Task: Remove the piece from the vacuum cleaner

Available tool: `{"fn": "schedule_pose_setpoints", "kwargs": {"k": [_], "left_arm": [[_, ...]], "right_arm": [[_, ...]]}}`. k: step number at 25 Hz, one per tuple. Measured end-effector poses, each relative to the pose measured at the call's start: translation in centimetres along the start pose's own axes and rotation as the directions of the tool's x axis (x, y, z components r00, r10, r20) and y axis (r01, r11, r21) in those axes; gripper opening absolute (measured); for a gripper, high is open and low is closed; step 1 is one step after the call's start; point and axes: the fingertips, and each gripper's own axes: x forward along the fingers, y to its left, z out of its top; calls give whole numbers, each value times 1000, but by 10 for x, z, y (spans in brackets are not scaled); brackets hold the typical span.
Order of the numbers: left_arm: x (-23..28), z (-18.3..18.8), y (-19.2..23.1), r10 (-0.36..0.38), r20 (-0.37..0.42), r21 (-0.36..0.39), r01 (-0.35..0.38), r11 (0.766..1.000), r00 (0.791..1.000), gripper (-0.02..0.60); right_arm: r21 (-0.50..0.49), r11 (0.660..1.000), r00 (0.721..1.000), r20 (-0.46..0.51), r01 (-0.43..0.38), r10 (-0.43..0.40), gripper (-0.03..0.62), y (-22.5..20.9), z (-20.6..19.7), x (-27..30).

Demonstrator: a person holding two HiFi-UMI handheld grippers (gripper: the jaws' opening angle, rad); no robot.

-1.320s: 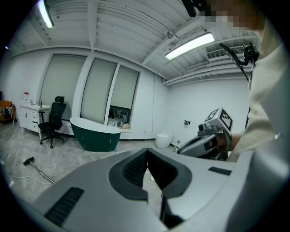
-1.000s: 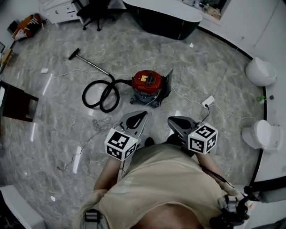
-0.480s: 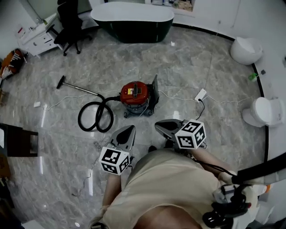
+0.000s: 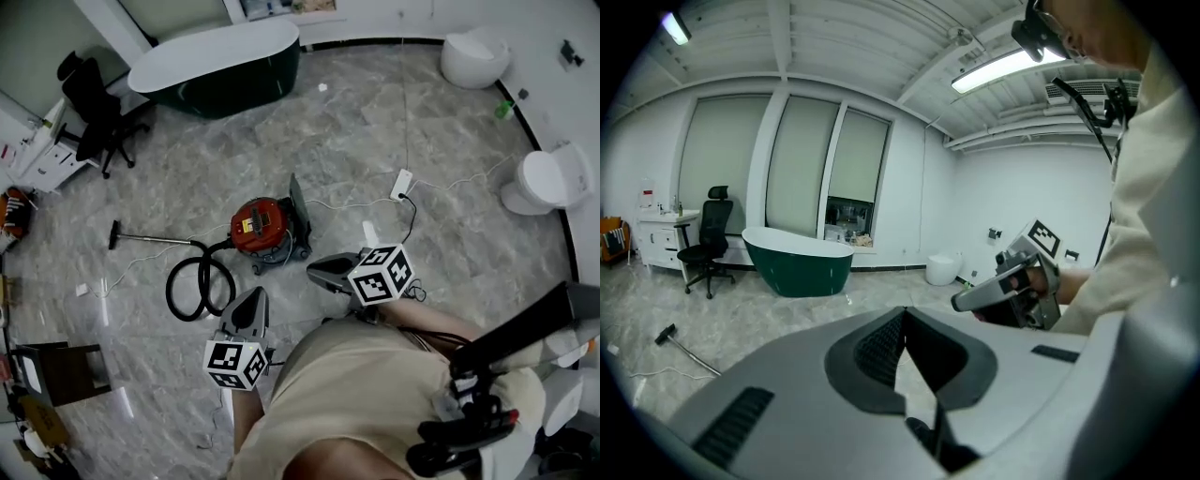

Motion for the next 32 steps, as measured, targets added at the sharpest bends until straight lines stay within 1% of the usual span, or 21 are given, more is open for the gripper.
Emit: {"fn": "schedule_pose_setpoints", "kwargs": {"k": [4,6,9,11,17,20,23,27,32], "left_arm": [[41,24,-9,-37,-25,25,38,999,999,-6],[60,29,-14,-46,-44,32,47,998,998,-6],[76,31,-14,-19,-69,37,22,999,997,-6],[85,33,-12,8,-82,34,-5,999,997,-6],[112,44,-15,98,-103,22,-96,995,990,-6],[125,50,-16,142,-120,17,-141,990,983,-6],[147,59,-19,175,-138,24,-173,985,975,-6],[165,61,-22,192,-169,37,-188,981,967,-6],[173,59,-25,175,-209,76,-163,984,962,-6]], "right_arm": [[64,998,999,24,-25,23,3,-24,22,-15],[100,994,999,36,-33,29,3,-40,30,-22],[148,987,997,48,-60,54,3,-62,37,-25],[161,984,997,39,-77,71,3,-75,40,-25],[129,979,987,-18,-158,162,3,-99,60,-29],[102,975,979,-44,-195,201,3,-110,72,-31],[95,970,970,-70,-225,232,3,-131,85,-37],[91,966,965,-85,-242,250,3,-151,93,-41],[90,970,970,-67,-227,234,3,-159,88,-49]]}}
